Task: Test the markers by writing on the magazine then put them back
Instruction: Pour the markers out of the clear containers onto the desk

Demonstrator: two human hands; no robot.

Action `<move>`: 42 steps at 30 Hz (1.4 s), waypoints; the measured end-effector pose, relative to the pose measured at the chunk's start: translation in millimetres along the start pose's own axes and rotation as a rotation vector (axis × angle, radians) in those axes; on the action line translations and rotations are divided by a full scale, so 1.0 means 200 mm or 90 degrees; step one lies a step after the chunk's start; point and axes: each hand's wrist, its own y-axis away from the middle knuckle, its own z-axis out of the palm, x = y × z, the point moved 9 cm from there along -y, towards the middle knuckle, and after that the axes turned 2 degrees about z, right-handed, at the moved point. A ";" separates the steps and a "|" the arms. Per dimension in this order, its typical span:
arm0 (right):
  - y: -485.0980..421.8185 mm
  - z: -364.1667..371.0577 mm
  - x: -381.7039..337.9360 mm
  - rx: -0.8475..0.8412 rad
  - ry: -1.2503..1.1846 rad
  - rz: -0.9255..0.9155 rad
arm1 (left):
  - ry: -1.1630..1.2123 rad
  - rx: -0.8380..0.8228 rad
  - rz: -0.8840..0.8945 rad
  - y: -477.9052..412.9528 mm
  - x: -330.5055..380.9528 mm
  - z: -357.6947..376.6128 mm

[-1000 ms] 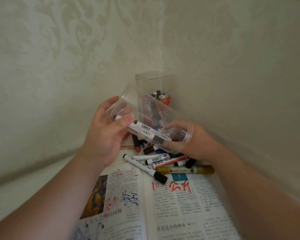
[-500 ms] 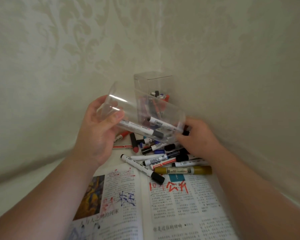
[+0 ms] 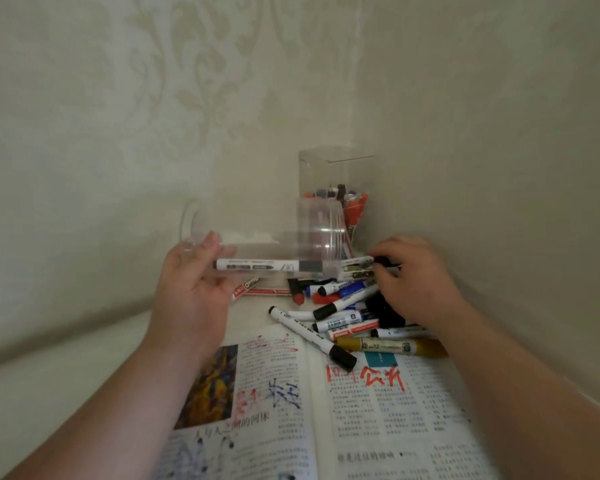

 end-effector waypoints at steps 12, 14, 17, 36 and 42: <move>0.12 0.11 -0.26 -0.332 -0.136 -0.012 | 0.088 -0.235 -0.069 0.04 -0.12 0.18; 0.11 0.09 -0.25 -0.324 -0.090 -0.026 | 0.103 -0.240 -0.073 0.05 -0.13 0.18; 0.11 0.04 -0.22 -0.255 -0.193 0.031 | 0.115 -0.200 -0.070 0.05 -0.12 0.16; 0.00 -0.08 0.18 -0.088 -0.027 0.192 | 0.210 0.090 -0.234 0.08 -0.16 -0.02; 0.05 -0.09 -0.02 -0.032 -0.123 0.075 | 0.219 0.038 -0.287 0.12 -0.20 0.04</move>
